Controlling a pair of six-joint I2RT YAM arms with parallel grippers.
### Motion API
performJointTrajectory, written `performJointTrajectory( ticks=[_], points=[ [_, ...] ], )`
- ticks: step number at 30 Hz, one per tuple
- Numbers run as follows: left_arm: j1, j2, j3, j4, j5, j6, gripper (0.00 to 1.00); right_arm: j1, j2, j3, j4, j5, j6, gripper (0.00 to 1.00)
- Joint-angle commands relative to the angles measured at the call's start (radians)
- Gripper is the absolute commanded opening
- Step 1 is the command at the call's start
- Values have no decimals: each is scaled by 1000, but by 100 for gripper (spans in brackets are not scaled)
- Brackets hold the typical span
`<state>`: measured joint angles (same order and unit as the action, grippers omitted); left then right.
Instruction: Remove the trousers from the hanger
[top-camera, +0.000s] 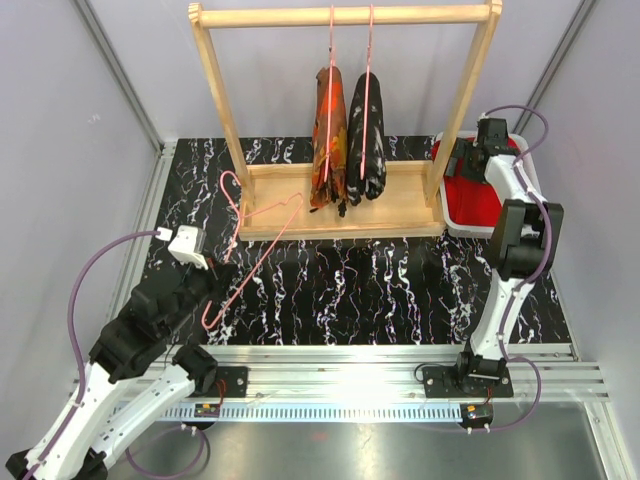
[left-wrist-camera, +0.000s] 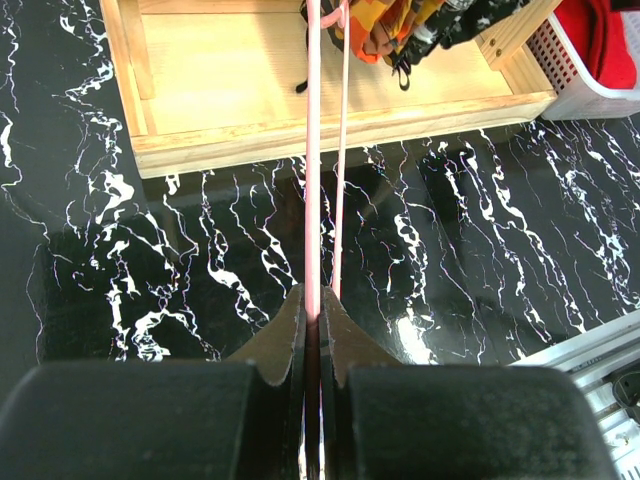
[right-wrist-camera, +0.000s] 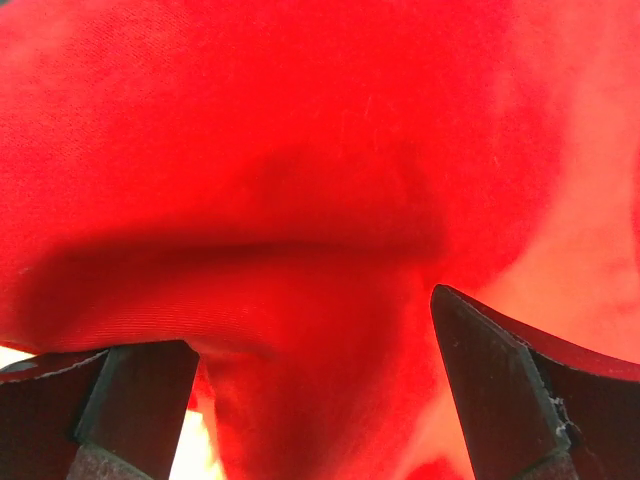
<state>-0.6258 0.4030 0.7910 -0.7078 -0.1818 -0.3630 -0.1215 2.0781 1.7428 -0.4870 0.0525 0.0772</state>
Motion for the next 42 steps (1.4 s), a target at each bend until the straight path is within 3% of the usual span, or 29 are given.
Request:
performJointTrajectory(
  ticks=[1,6,12,16,22,28,31,35,38,42],
  points=[
    [0,-3,7,57,24,12,0,-21,121,-14,-174,228,-59,99],
    [0,-7,7,54,28,10,0,-23,212,-28,-208,260,-71,96],
    [0,-10,5,59,34,9,0,-29,174,-28,-248,279,-45,95],
    [0,-12,5,57,35,9,0,-49,-4,-98,-173,97,1,99],
    [0,-13,4,54,25,4,0,-128,-223,-75,-127,-159,87,99],
    [0,-13,7,51,15,4,0,-171,-308,-117,-64,-252,151,99],
    [0,-12,7,51,13,4,0,-172,-264,-97,-48,-221,156,97],
    [0,-10,8,54,15,6,0,-159,-141,-32,-73,-238,132,85],
    [0,-9,10,54,15,10,0,-101,-52,7,-105,-180,69,87],
    [0,-4,27,47,15,19,0,-43,113,119,-209,-20,18,99]
  ],
)
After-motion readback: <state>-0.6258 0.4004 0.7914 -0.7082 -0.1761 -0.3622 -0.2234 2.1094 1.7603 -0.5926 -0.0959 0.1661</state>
